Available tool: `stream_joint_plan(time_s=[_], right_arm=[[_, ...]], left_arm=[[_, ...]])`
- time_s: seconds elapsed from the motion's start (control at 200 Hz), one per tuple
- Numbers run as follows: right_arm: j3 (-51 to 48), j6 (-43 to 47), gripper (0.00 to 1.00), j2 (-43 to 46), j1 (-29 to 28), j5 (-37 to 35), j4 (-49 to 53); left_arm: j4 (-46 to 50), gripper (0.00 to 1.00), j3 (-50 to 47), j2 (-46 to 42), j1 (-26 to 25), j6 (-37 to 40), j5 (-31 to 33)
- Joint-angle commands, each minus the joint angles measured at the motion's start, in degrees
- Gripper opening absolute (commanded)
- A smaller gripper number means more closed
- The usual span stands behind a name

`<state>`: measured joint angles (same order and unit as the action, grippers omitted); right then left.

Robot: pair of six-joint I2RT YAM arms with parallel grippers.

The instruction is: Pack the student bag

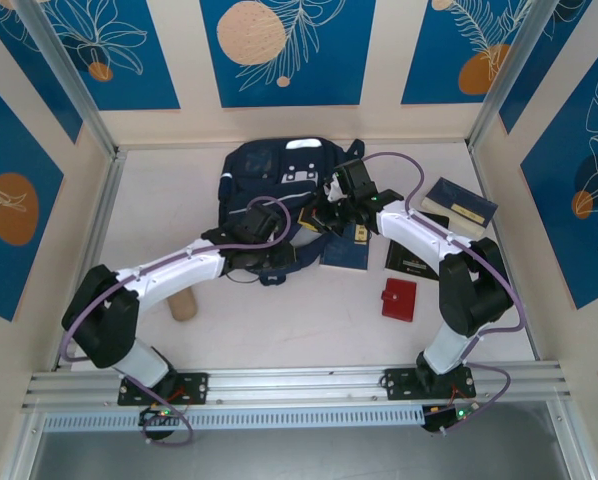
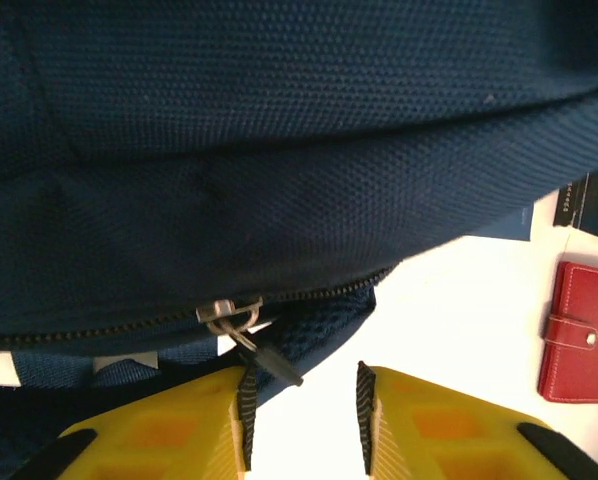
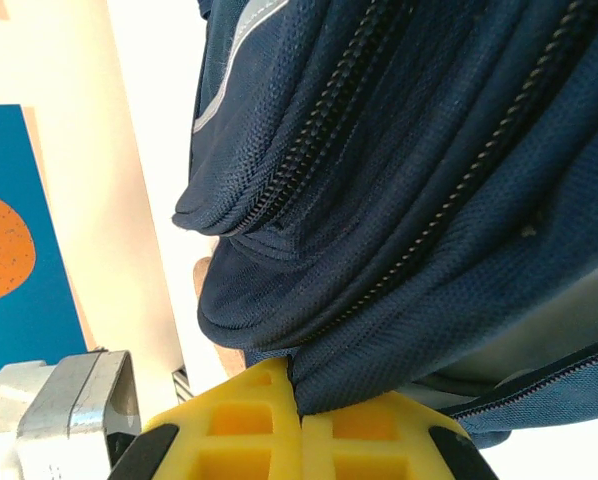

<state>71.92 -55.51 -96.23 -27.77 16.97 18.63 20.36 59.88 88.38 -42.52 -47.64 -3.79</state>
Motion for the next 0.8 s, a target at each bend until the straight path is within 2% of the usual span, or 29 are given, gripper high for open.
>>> stream_joint_plan(time_s=[0.0,0.115,0.355,0.49,0.665,0.745,0.795], right_arm=[[1.6,-0.1,0.01,1.1,-0.8,3.9,-2.5],[1.2,-0.2,0.01,1.4,-0.6,3.7,-2.5],[0.9,-0.4,0.01,1.7,-0.4,4.2,-2.5],[1.0,-0.5,0.01,1.8,-0.3,4.6,-2.7],[1.1,-0.8,0.01,2.0,-0.2,5.3,-2.9],[1.2,-0.8,0.01,2.1,0.0,5.5,-2.9],[1.2,-0.7,0.00,2.2,-0.1,5.3,-2.8]], left_arm=[[-2.4,0.30,-1.2,0.5,-0.6,-2.2,2.6],[-1.2,0.27,-1.6,0.7,-0.6,-2.5,5.5],[-1.8,0.30,-2.3,0.9,-0.6,-1.4,7.8],[-5.0,0.29,-2.7,1.1,-0.7,2.8,8.2],[-8.7,0.34,-3.8,1.2,-0.8,8.5,9.0],[-9.5,0.30,-3.9,1.4,-0.9,9.4,9.3],[-9.5,0.24,-3.7,1.5,-0.8,9.7,10.1]])
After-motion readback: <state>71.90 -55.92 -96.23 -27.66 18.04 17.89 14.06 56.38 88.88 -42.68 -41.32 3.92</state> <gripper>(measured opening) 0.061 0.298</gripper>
